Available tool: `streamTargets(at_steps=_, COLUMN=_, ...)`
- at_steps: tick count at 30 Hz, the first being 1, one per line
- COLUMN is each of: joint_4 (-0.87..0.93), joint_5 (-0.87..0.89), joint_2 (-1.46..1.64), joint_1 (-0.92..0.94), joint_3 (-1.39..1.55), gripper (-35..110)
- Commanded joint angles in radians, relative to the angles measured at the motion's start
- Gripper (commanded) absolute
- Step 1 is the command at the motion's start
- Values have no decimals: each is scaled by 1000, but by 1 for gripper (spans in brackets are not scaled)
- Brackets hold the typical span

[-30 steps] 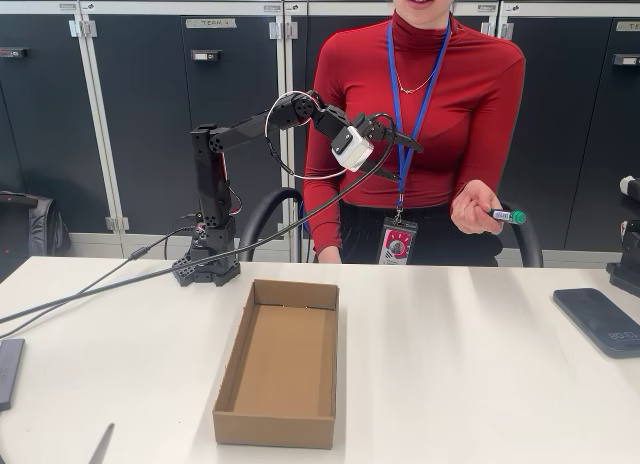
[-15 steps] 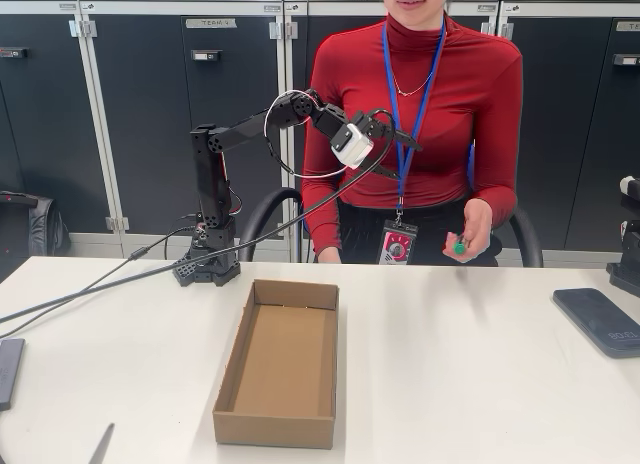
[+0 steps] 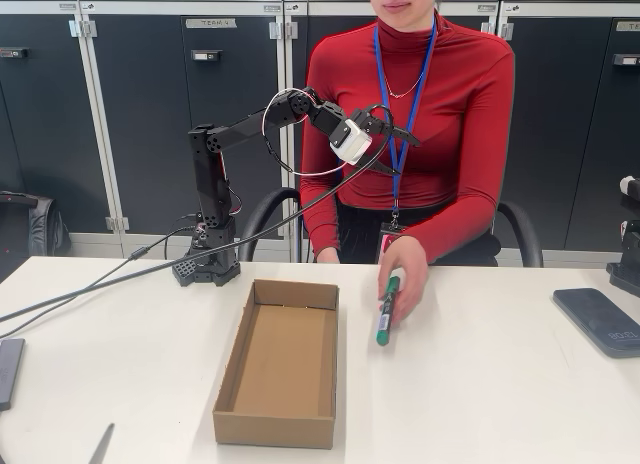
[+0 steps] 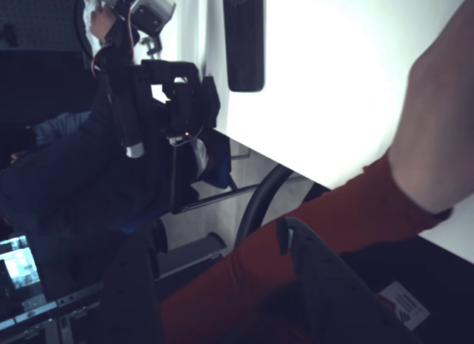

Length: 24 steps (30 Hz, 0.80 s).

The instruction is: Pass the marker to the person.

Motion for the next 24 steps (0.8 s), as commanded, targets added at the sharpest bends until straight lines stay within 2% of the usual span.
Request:
streamTargets(at_steps=1, joint_4=-2, joint_5=-17, joint_2=61, joint_1=0, joint_3=-25, gripper=33)
streamTargets(at_steps=24, joint_4=-3, joint_5=-34, joint_2=63, joint_1=12, joint_3=-31, gripper=32)
